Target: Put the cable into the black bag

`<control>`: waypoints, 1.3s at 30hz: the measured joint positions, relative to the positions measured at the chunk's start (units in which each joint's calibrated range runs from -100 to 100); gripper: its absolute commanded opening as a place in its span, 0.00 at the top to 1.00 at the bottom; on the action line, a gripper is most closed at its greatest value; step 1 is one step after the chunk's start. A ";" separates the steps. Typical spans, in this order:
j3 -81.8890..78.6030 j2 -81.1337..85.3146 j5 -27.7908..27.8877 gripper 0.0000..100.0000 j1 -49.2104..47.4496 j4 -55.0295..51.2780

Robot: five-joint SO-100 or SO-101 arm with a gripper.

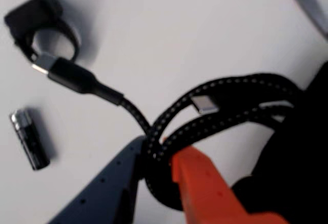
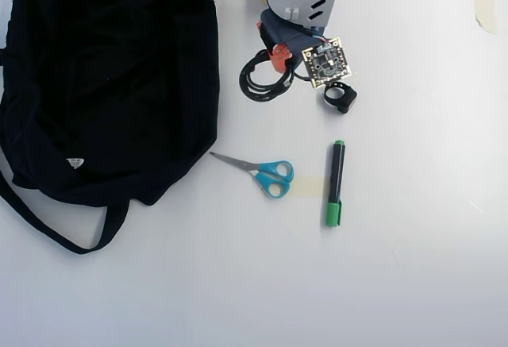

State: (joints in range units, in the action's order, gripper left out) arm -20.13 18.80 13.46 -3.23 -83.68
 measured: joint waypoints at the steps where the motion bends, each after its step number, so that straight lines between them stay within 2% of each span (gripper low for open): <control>1: 0.16 0.00 -0.20 0.98 0.81 0.00; 7: 0.31 0.00 -0.88 0.98 4.04 0.00; 16: 3.07 0.08 -14.46 0.98 8.74 2.92; 19: 3.14 0.08 -17.34 0.98 9.92 4.21; 31: 3.14 0.08 -19.63 0.98 28.66 10.39; 39: -3.30 0.08 -17.83 0.98 44.16 27.82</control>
State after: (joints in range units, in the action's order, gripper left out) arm -23.43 18.89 -4.37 40.93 -55.86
